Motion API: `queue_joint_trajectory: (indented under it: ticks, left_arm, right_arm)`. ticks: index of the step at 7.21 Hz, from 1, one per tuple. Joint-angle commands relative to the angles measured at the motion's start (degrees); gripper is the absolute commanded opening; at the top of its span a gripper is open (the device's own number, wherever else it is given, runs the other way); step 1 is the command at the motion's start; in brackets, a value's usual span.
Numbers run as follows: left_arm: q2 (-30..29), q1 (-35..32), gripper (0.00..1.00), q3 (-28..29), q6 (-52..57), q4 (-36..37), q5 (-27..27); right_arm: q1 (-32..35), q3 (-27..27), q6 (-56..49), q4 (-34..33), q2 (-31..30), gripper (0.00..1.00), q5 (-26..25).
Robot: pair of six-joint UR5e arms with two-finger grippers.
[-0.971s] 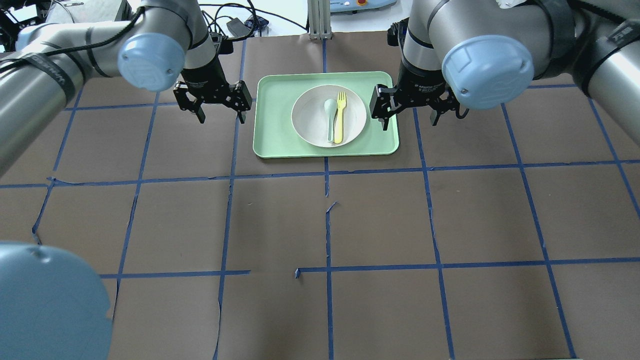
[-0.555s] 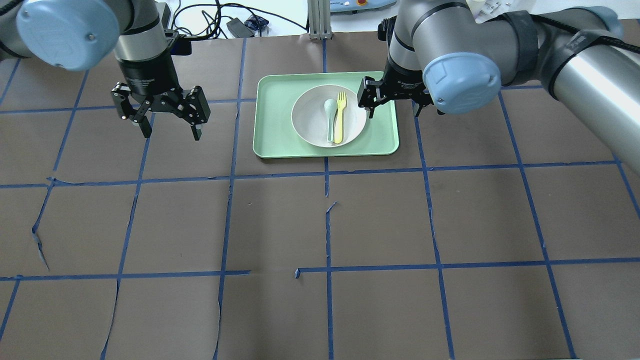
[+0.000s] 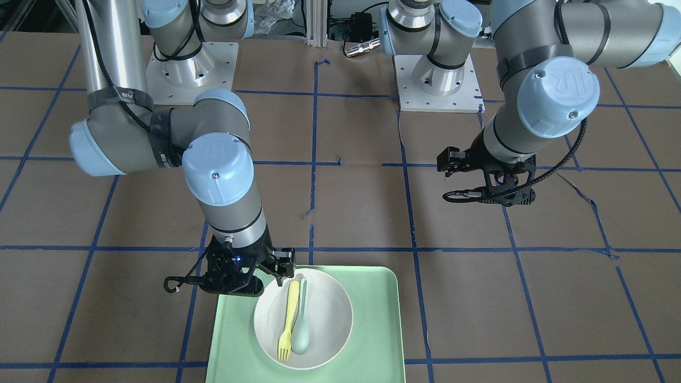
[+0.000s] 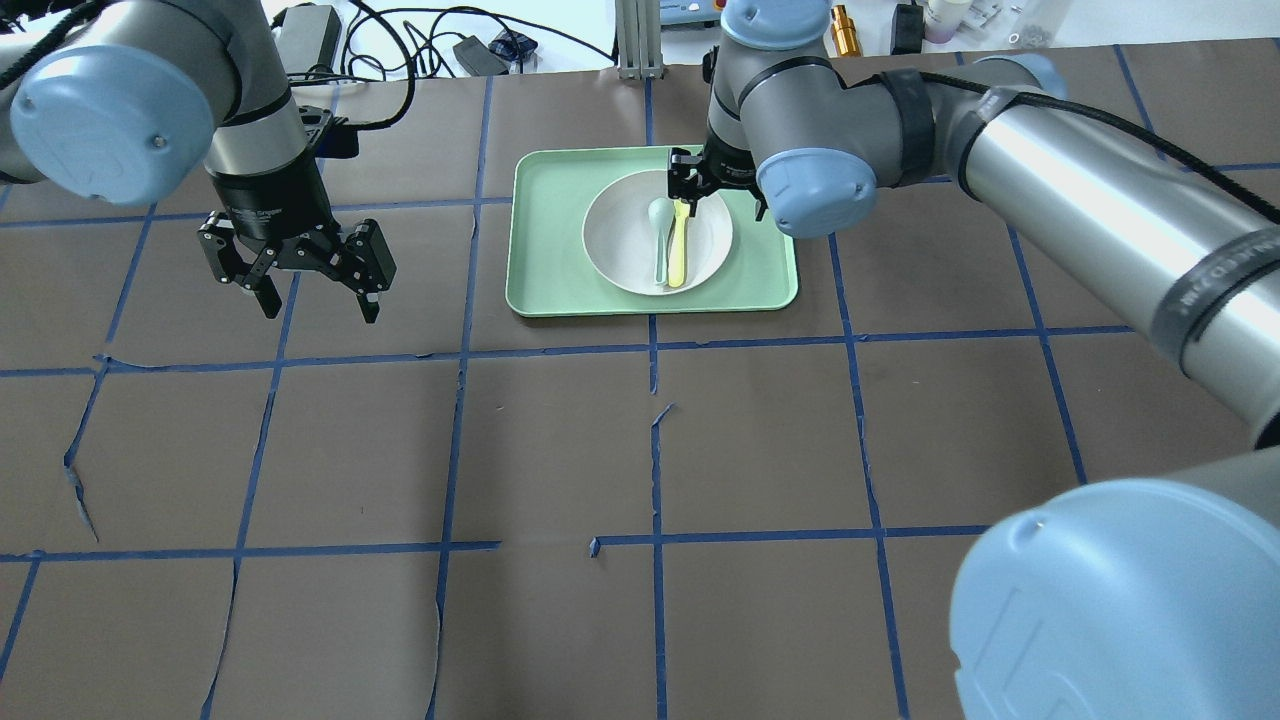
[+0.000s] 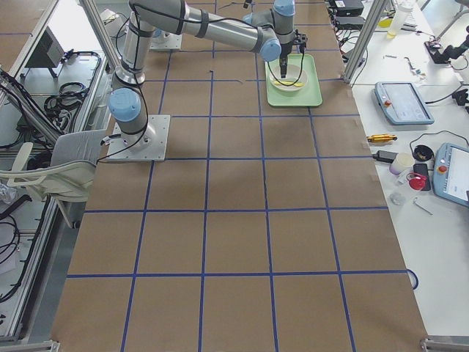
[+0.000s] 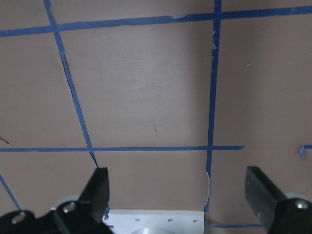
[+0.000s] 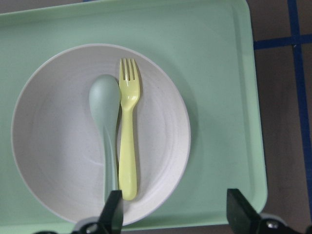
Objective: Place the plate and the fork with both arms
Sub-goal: 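Lower the right gripper and grasp the yellow fork on the plate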
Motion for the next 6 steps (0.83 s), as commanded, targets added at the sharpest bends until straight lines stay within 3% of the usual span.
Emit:
queue_joint_trajectory:
  ticks: [1,6]
  left_arm:
    - [0.78,-0.07,1.00,-2.76,-0.03,2.96,0.01]
    - [0.87,-0.24,1.00,-6.00,-0.38,7.17,0.01]
  right_arm:
    - [0.96,-4.05,1.81,-0.09,4.81,0.55,-0.16]
    - [1.05,-8.00,4.09,-0.70,11.75,0.54,2.66]
